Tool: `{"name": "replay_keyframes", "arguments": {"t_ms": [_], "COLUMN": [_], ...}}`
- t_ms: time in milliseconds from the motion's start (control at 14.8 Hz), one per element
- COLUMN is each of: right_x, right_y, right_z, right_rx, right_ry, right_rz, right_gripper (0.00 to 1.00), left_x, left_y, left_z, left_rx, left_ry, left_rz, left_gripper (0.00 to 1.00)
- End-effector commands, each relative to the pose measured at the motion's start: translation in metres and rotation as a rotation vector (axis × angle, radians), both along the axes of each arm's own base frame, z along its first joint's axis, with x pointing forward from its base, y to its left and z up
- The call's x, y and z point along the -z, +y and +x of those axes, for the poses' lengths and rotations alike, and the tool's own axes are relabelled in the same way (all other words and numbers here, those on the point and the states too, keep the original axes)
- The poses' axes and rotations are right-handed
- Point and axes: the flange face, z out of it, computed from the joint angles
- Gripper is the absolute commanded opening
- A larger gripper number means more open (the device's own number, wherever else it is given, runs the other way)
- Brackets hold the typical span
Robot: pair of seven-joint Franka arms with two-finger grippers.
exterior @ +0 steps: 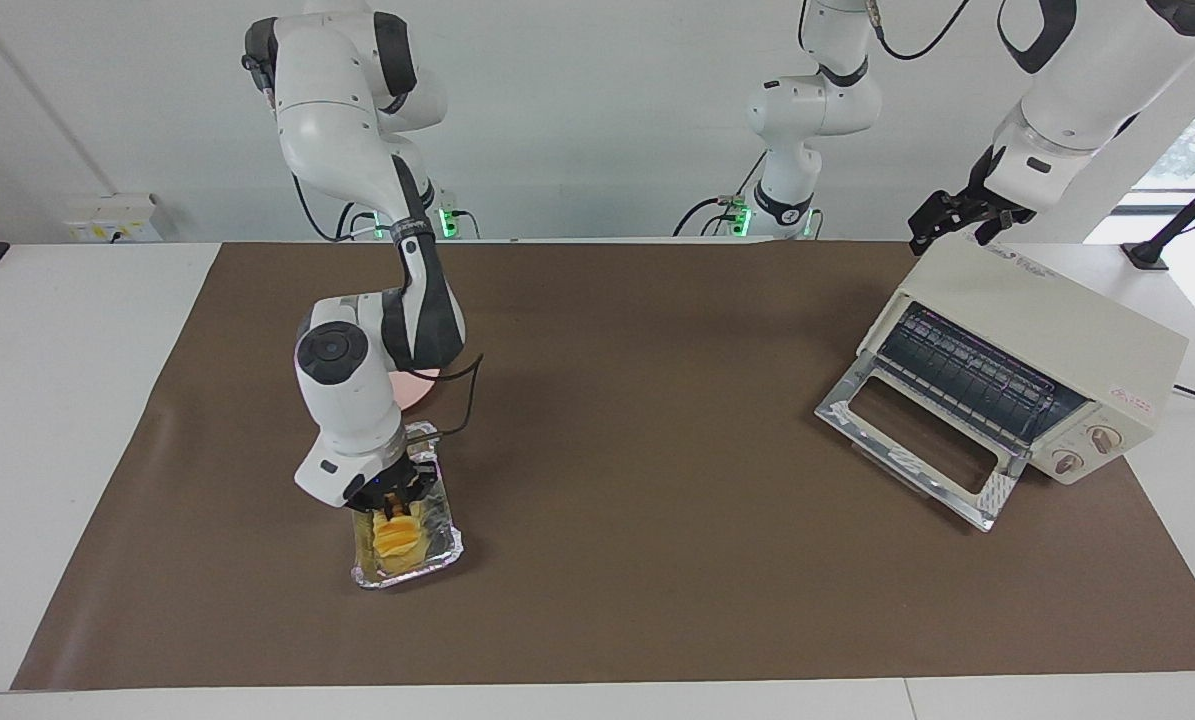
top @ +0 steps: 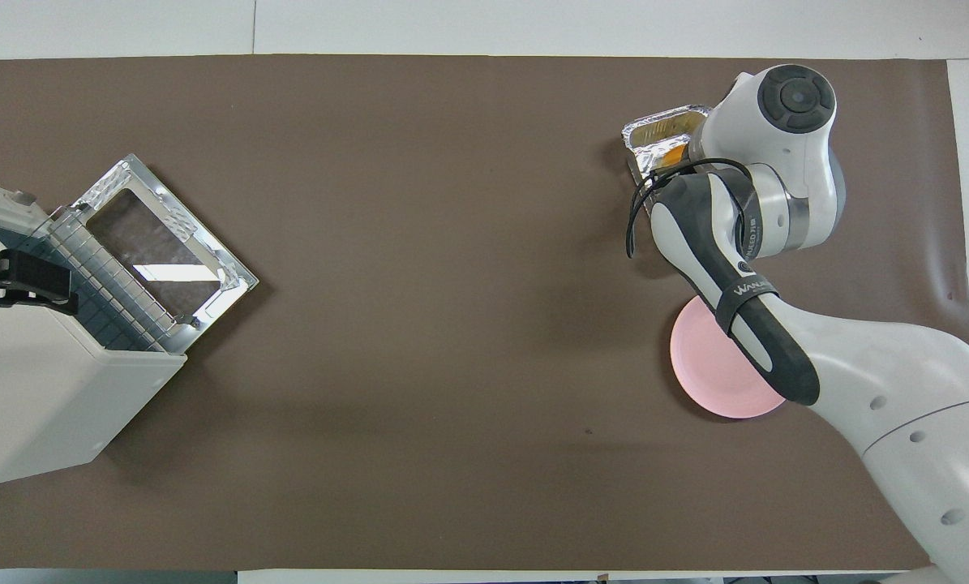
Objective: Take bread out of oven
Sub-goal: 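Carry the bread rolls with the right gripper over the pink plate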
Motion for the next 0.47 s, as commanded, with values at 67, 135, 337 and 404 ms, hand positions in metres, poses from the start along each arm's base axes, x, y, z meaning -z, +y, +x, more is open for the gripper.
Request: {"name": "replay_keyframes", "arguments": {"t_ms": [67,135,337,404], "right_x": [-0.016,-0.027,-0.048,-0.058], "right_y": [-0.009,-0.016,-0.032,-0.03], "right_z": [0.001,0.006,0.013,0.012], "right_rx": [-0.013,-0.022,-0.008,-0.009], "right_ry": [0.0,0.0,0.044,0.05], "right_rz": [-0.016,-0.017,-0.017,-0.016], "right_gripper": [0.0,0.0,0.0,0.0], "left_x": [-0.002,-0.002,-0.002,-0.002], "left_y": [0.002,0.003,0.002,0.003], "left_z": [-0.008,-0.008,-0.008,-0.008], "left_rx": [-0.007,-0.007,-0.006,-0.007], "left_ry": [-0.01,-0.01,-0.01,-0.01], "left_rz": [-0.018,-0.018,-0.018,-0.018], "left_gripper": [1.0,1.0,1.0,1.0]}}
